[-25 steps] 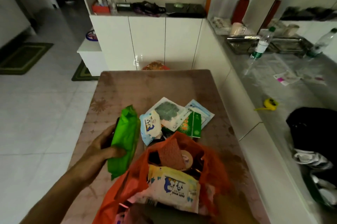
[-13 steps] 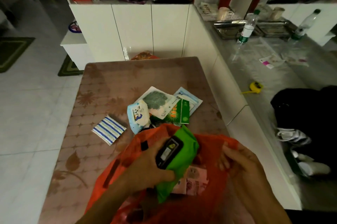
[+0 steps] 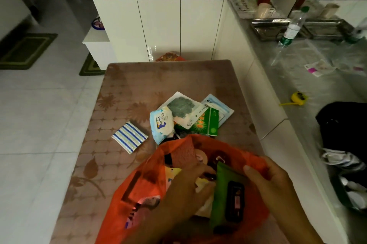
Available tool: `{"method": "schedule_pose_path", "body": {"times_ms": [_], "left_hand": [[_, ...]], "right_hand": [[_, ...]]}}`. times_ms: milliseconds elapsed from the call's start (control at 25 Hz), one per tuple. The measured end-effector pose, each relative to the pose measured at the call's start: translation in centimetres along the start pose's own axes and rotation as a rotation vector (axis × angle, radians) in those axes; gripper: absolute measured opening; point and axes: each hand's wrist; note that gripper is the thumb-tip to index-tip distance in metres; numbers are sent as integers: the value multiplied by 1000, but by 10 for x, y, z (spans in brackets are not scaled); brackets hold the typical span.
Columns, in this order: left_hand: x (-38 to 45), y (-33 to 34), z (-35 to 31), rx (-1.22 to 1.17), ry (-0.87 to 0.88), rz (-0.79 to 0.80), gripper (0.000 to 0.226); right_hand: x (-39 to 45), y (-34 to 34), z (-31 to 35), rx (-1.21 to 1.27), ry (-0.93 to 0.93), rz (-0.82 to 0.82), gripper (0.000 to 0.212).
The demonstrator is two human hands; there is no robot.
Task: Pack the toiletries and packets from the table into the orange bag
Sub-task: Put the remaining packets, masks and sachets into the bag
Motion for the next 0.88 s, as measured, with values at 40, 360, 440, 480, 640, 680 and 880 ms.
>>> {"method": "schedule_pose_path", "body": {"times_ms": [40, 360, 440, 480, 640, 680, 880], "left_hand": [[-1, -20, 3, -49, 14, -126, 21], [76, -101, 126, -41, -519, -507, 14], [109, -86, 156, 84, -577, -421, 27], [125, -80, 166, 119, -603, -387, 39], [191, -59, 195, 25, -696, -343, 96], [203, -53, 202, 22, -731, -331, 109], [227, -34, 216, 56, -829, -375, 114]], "right_hand": [[4, 7, 1, 5, 17, -19, 5], [32, 48, -14, 127, 103, -70, 16], [42, 50, -20, 136, 115, -84, 19], [47, 50, -23, 148, 127, -90, 18], [61, 43, -37, 179, 155, -122, 12], [64, 41, -37, 175, 150, -128, 10], [64, 29, -42, 117, 160, -142, 11]]}}
Point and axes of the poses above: each hand's wrist, its own x-axis towards the middle knuckle, its own y-axis out of the palm, z = x × y, and after that the axes turned 2 degrees about -y, right-handed
